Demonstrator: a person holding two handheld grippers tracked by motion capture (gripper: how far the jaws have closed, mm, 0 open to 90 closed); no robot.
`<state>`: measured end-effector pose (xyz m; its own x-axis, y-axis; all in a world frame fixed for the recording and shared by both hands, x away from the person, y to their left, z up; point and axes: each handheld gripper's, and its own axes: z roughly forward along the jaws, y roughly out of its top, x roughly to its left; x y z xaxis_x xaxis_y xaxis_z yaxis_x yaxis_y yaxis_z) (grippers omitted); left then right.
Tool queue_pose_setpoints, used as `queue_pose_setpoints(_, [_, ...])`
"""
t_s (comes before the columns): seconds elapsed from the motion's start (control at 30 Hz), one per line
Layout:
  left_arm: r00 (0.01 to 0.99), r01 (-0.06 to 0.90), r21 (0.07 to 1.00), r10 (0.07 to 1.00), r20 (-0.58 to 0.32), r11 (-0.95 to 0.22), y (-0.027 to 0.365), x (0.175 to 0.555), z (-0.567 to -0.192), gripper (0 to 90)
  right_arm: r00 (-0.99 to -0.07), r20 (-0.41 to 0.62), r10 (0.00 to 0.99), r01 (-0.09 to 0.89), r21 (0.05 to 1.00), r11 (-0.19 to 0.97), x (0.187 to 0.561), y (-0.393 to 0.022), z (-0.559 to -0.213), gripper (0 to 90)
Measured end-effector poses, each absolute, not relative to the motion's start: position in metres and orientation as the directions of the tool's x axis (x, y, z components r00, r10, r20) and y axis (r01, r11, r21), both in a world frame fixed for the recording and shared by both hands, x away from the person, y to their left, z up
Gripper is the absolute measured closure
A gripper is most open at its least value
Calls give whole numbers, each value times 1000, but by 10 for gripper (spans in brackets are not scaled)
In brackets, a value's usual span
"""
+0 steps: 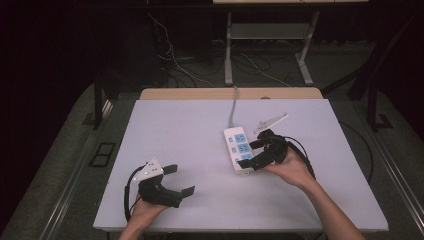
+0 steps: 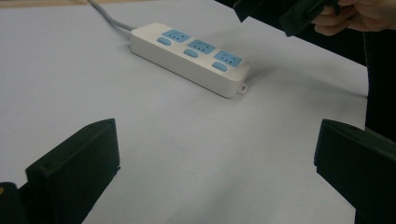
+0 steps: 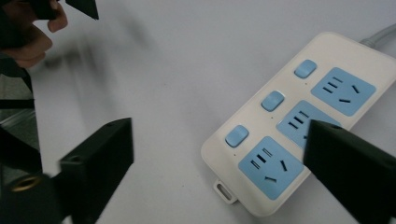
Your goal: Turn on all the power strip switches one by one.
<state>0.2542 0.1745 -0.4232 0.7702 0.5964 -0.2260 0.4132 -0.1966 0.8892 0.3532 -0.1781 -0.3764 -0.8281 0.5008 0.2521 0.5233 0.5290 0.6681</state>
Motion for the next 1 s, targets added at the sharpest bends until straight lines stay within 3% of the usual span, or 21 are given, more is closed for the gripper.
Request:
queue_pose_setpoints(0.17, [770,414,888,597,-224,-201,175,254,-423,0,-823,286,491,543,649,532,363,-178,-384,306])
queue_pose_setpoints(0.57, [770,413,889,598,-223,-200,176,255,-423,0,-819,271,507,551,618,561,374,-173,-394,497])
queue_pose_setpoints(0.73, [769,414,888,599,-223,-201,176,255,-423,0,-824,278,494,548,615,567,378,-171,-397,636])
queue_pose_setpoints(0.8, [769,415,887,599,-224,-202,176,255,-423,0,-825,283,488,548,609,573,379,-170,-398,737])
queue_pose_setpoints(1.0, [769,416,886,599,-223,-205,176,255,-424,0,-828,287,483,546,612,573,380,-168,-401,867])
